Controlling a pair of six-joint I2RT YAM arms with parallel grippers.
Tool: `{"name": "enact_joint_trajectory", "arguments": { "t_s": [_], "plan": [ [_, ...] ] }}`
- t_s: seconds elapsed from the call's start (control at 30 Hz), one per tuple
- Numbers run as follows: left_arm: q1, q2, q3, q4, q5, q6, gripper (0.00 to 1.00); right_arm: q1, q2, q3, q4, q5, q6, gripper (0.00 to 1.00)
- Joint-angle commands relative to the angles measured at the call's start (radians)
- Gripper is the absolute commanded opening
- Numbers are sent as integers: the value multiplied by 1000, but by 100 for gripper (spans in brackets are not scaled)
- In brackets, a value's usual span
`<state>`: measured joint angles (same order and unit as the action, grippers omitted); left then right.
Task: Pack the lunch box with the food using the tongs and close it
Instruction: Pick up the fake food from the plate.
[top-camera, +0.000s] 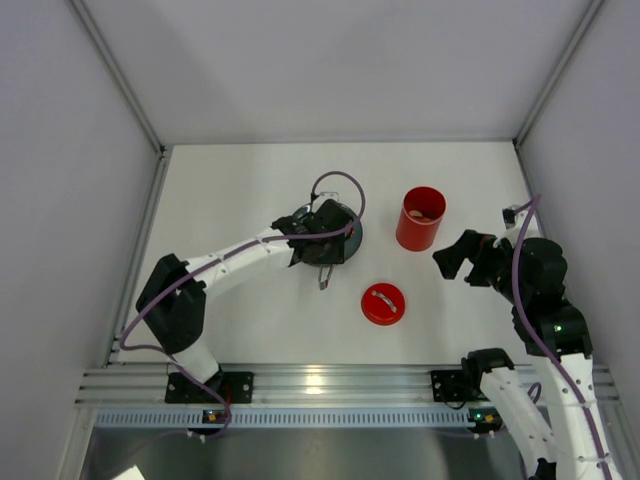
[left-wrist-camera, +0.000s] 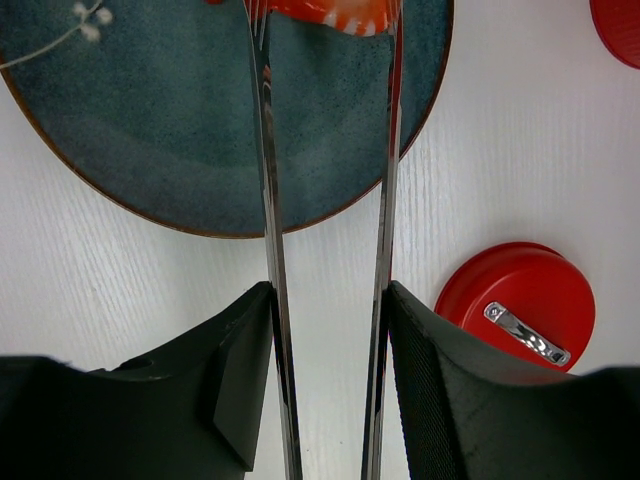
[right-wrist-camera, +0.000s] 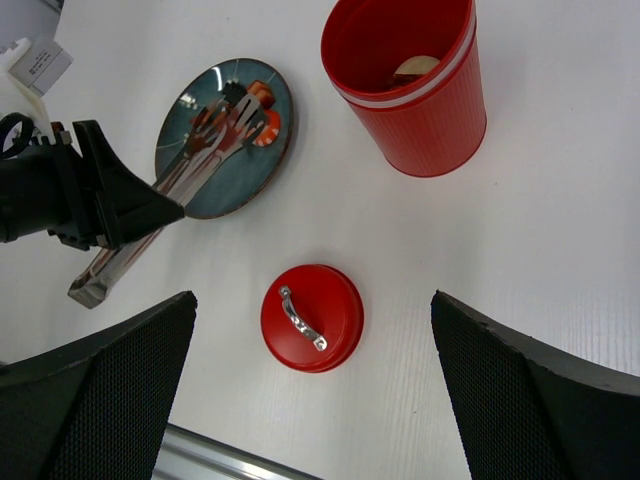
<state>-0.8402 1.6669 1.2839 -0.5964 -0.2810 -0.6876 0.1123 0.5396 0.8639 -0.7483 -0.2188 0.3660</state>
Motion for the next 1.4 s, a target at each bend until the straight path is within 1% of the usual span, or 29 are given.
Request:
{"name": "enact_joint_trajectory", "arguments": {
  "t_s": [0.0,0.1,0.2,0.83,1.03,1.37],
  "plan": [
    [-2,17,68,1,-9,14,53,-8,-4,4,32,3,-10,99],
    [-2,46,109,-31,-3,33,53,-10,-6,3,32,2,-10,99],
    [-2,60,120,-43,9,42,52,-10,-6,3,32,1,-10,99],
    [-20,-7,20,-54,55,54,51,-10,-13,-5,36,-8,-4,99],
    [-33,-45,-3,-69,54,45,50,-10,-17,-3,30,-7,-6,99],
    [-37,-154,-72,-83,39,31,51,-10,-18,-5,33,-11,-2,100]
  ]
}}
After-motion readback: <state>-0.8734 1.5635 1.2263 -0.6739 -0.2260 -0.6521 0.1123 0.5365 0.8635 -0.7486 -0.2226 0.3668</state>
